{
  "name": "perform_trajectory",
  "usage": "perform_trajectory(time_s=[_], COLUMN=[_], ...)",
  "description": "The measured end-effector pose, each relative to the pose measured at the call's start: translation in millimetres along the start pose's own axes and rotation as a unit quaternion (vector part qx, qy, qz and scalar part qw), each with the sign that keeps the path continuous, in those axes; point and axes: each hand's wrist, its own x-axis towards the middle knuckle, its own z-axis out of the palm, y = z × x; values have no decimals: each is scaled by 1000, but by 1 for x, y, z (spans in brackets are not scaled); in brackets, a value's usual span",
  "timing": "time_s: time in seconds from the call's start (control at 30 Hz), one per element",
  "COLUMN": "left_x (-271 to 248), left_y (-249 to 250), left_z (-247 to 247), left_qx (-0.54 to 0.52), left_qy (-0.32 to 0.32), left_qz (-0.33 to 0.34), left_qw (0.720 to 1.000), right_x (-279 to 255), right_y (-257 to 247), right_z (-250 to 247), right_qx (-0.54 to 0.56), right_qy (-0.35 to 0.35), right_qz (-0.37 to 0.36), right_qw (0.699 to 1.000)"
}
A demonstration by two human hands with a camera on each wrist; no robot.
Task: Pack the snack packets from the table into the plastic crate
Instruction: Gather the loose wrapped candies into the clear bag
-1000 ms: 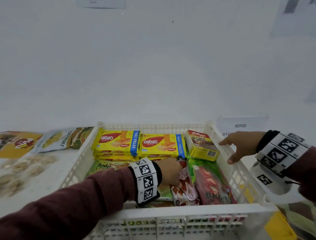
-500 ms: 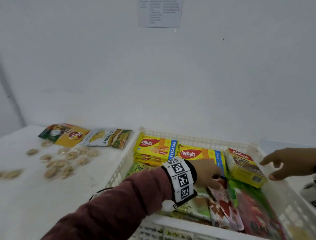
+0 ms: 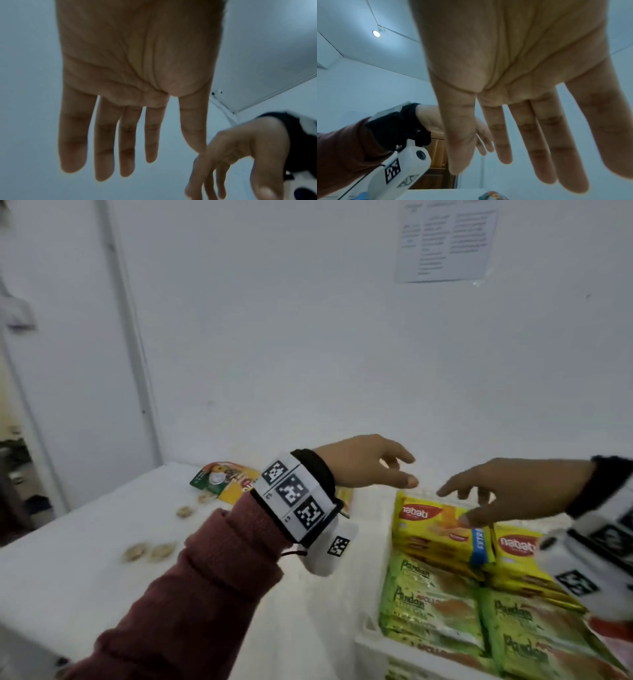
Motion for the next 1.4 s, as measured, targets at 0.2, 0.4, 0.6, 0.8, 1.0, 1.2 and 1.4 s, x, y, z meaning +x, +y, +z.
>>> perform_trajectory(time_s=[0.2,0.4,0.6,0.8,1.0,1.2,1.4], left_x=[-62,-113,-158,-179,-172,-155,-148], left_y=[-123,-242,-326,-376,-398,-412,-416], left_z=[-34,-47,-47,-35,-11,-1,2], left_qx=[43,55,73,85,53,36,49], left_qy=[-28,-45,-106,-147,-148,-148,-163], left_qz=[-130,-244,-375,-450,-464,-449,-434], left_qw=[990,967,918,877,872,880,885], right_x=[77,161,241,300,369,436,460], right_y=[-127,-227,-280,-311,-329,-340,-351], right_z=[-35,-50,-35,-1,12,12,11], right_qx=[12,-21,19,121,137,87,7], right_qy=[11,-19,-63,-69,-61,-72,-99], right_qz=[-71,-98,-97,-116,-140,-140,-165], right_qw=[997,995,993,983,979,984,981])
